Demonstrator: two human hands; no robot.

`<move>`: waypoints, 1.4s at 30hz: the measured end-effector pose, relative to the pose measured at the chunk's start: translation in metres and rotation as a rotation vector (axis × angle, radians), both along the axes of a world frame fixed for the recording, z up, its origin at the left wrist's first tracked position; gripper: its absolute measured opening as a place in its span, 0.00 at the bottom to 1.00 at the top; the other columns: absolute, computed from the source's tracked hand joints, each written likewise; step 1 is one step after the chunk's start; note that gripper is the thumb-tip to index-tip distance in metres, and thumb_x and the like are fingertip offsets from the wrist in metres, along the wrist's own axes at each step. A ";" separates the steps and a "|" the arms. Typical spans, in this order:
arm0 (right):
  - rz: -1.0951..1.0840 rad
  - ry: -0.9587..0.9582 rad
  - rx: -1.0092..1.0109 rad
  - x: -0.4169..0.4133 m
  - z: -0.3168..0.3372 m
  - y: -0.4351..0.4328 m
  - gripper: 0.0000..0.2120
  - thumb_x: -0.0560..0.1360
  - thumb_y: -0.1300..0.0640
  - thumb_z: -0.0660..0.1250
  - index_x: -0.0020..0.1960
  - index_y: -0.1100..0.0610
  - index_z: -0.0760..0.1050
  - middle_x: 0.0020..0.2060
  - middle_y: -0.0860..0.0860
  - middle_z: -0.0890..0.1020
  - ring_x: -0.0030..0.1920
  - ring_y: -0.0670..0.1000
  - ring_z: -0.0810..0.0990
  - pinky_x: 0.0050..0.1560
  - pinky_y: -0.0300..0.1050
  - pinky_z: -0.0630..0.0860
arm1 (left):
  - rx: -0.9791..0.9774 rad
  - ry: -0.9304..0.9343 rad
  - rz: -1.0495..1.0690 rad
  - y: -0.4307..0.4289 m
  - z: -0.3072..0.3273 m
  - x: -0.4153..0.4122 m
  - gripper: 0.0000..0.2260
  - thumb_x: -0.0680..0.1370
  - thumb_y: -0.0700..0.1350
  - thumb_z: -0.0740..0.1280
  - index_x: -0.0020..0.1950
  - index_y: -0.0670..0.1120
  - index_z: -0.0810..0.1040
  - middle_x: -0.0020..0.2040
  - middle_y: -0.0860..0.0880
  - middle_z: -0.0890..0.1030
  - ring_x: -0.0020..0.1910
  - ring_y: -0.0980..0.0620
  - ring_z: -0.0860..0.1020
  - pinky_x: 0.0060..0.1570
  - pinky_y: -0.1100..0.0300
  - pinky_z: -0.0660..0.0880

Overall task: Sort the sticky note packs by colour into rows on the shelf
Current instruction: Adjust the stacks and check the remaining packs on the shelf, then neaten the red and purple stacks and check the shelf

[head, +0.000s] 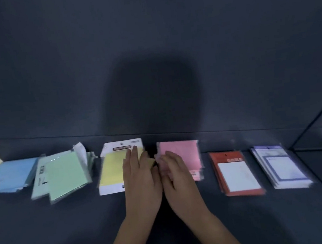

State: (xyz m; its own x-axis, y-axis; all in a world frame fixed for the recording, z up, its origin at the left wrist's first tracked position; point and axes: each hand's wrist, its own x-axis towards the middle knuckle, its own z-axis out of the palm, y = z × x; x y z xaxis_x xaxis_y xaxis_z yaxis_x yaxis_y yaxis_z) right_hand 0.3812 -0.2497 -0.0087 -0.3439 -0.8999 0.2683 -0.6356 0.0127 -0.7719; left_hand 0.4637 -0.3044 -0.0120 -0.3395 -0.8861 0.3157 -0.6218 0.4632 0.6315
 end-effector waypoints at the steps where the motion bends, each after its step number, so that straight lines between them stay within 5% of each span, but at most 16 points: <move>1: -0.016 -0.004 -0.012 -0.013 0.003 0.015 0.18 0.78 0.64 0.57 0.68 0.55 0.67 0.69 0.47 0.66 0.69 0.42 0.63 0.70 0.41 0.62 | -0.007 0.009 -0.014 0.013 0.003 -0.013 0.18 0.75 0.38 0.58 0.64 0.36 0.71 0.71 0.36 0.65 0.72 0.38 0.60 0.72 0.52 0.52; 5: -0.190 0.040 -0.031 -0.083 0.012 0.093 0.17 0.77 0.59 0.58 0.65 0.53 0.70 0.60 0.42 0.72 0.61 0.38 0.69 0.62 0.29 0.65 | -0.041 0.103 -0.179 0.081 0.017 -0.088 0.17 0.72 0.40 0.58 0.58 0.41 0.76 0.63 0.43 0.75 0.64 0.42 0.71 0.66 0.48 0.65; 9: -0.408 0.087 0.069 -0.174 0.015 0.198 0.18 0.76 0.61 0.61 0.65 0.51 0.70 0.58 0.42 0.74 0.60 0.41 0.72 0.53 0.23 0.64 | -0.039 0.127 -0.431 0.170 0.027 -0.183 0.16 0.71 0.46 0.57 0.55 0.47 0.77 0.54 0.52 0.78 0.54 0.51 0.75 0.59 0.59 0.67; 15: -0.771 0.115 0.246 -0.293 0.022 0.366 0.21 0.77 0.57 0.62 0.70 0.55 0.65 0.63 0.48 0.74 0.62 0.47 0.73 0.56 0.34 0.67 | -0.015 0.012 -0.716 0.296 0.037 -0.311 0.15 0.79 0.47 0.60 0.66 0.49 0.71 0.63 0.55 0.73 0.63 0.55 0.70 0.67 0.58 0.62; 22: -1.052 0.142 0.291 -0.352 0.028 0.506 0.23 0.77 0.55 0.63 0.71 0.54 0.64 0.64 0.48 0.73 0.61 0.46 0.73 0.54 0.34 0.67 | -0.010 -0.081 -0.937 0.397 0.035 -0.408 0.14 0.78 0.48 0.62 0.63 0.48 0.74 0.58 0.52 0.76 0.58 0.52 0.73 0.62 0.56 0.66; 28: -1.142 0.154 0.327 -0.402 0.025 0.553 0.23 0.77 0.53 0.63 0.70 0.52 0.64 0.63 0.47 0.74 0.46 0.42 0.73 0.48 0.34 0.69 | -0.037 -0.124 -0.970 0.426 0.032 -0.479 0.14 0.77 0.47 0.63 0.62 0.47 0.75 0.58 0.51 0.78 0.57 0.50 0.74 0.61 0.54 0.68; 33: -1.127 0.167 0.358 -0.478 0.017 0.560 0.23 0.77 0.54 0.63 0.71 0.54 0.64 0.65 0.48 0.72 0.59 0.47 0.75 0.51 0.33 0.68 | -0.040 -0.137 -0.975 0.425 0.028 -0.547 0.15 0.78 0.44 0.62 0.64 0.46 0.74 0.61 0.50 0.77 0.59 0.50 0.74 0.61 0.54 0.68; 42: -1.126 0.087 0.240 -0.604 0.016 0.545 0.18 0.76 0.59 0.64 0.65 0.57 0.71 0.58 0.50 0.78 0.56 0.49 0.77 0.51 0.33 0.67 | 0.043 -0.207 -0.898 0.399 0.034 -0.662 0.16 0.78 0.45 0.61 0.66 0.46 0.71 0.65 0.50 0.73 0.60 0.50 0.74 0.62 0.54 0.68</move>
